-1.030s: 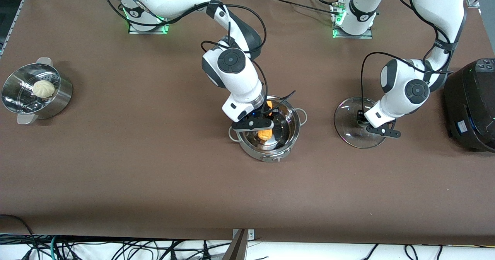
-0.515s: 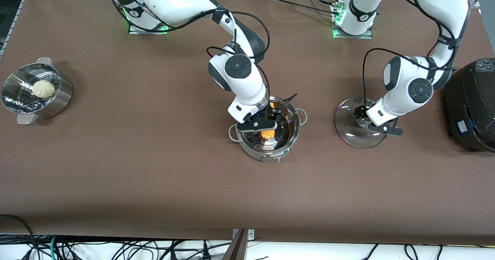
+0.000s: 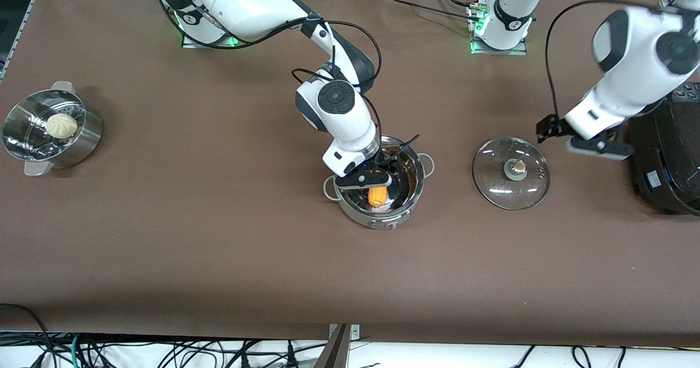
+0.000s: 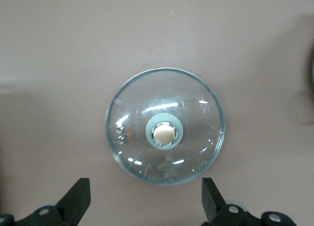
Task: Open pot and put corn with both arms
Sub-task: 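Lower the corn into the pot and open the right gripper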
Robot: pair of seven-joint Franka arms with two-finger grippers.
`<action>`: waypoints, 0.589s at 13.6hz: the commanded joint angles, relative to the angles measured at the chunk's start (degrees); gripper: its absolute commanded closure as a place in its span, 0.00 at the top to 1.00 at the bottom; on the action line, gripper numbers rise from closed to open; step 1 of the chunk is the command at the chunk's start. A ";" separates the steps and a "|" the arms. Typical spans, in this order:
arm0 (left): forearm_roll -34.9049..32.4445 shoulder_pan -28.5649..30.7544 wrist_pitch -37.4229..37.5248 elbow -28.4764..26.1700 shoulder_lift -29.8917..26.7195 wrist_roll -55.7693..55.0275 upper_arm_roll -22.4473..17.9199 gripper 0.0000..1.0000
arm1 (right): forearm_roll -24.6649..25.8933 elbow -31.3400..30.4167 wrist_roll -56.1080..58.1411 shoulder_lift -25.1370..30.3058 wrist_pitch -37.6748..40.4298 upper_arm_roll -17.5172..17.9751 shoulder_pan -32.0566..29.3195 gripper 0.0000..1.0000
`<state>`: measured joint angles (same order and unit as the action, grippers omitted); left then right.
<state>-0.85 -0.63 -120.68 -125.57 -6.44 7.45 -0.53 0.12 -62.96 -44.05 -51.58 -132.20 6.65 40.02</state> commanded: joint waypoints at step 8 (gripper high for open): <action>-5.39 0.89 33.81 29.91 -0.34 -11.02 2.29 1.00 | 1.99 1.97 19.85 18.07 37.32 -1.46 -8.10 1.00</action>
<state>-4.67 -0.11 -92.26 -103.66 -11.51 0.97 0.89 2.13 -58.84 -29.16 -37.66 -100.92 5.36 34.78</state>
